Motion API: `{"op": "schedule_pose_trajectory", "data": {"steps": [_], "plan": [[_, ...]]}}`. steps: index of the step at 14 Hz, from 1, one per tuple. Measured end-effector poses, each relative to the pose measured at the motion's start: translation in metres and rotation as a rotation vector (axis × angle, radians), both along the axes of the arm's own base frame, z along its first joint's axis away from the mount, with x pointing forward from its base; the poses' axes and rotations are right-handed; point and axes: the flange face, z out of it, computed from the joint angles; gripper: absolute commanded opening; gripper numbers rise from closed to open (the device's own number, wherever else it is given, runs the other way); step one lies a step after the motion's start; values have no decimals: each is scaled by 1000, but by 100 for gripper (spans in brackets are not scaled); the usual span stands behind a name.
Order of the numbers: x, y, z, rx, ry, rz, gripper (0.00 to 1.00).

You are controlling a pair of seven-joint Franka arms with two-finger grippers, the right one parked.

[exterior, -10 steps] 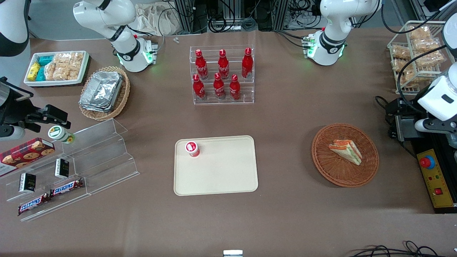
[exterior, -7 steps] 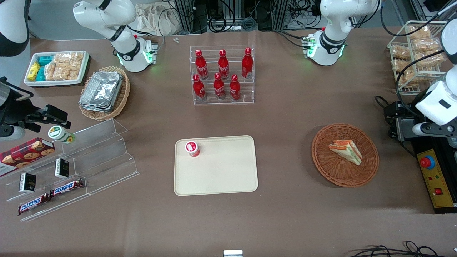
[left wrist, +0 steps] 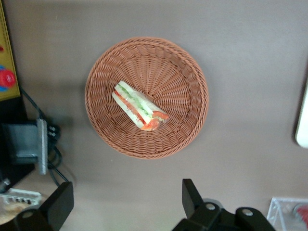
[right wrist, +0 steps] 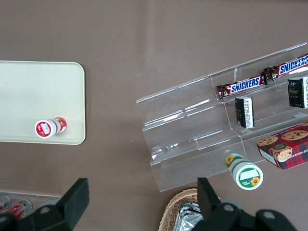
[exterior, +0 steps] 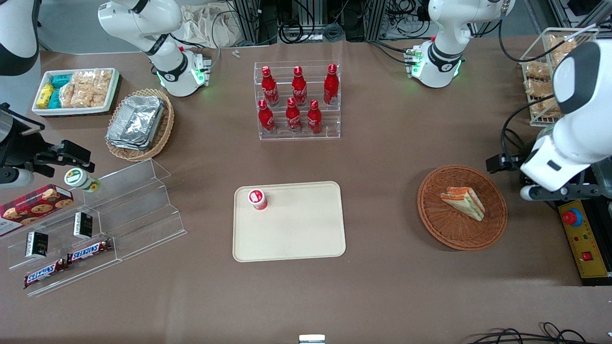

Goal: Place sandwich from basket to tray
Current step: 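Move the left gripper over the sandwich in the wicker basket, then lower the left gripper and close it on the wrapped sandwich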

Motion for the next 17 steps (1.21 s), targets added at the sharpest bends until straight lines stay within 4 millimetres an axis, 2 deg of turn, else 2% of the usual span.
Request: {"op": "schedule_pose_trajectory", "data": {"steps": [5,11,14,17], "plan": [[4,2,-70,43,-40,398,100],[-12,10,-150,59,-96,736,100],[-21,17,-175,62,-102,814,100],[-23,25,-189,69,-97,888,100]]}}
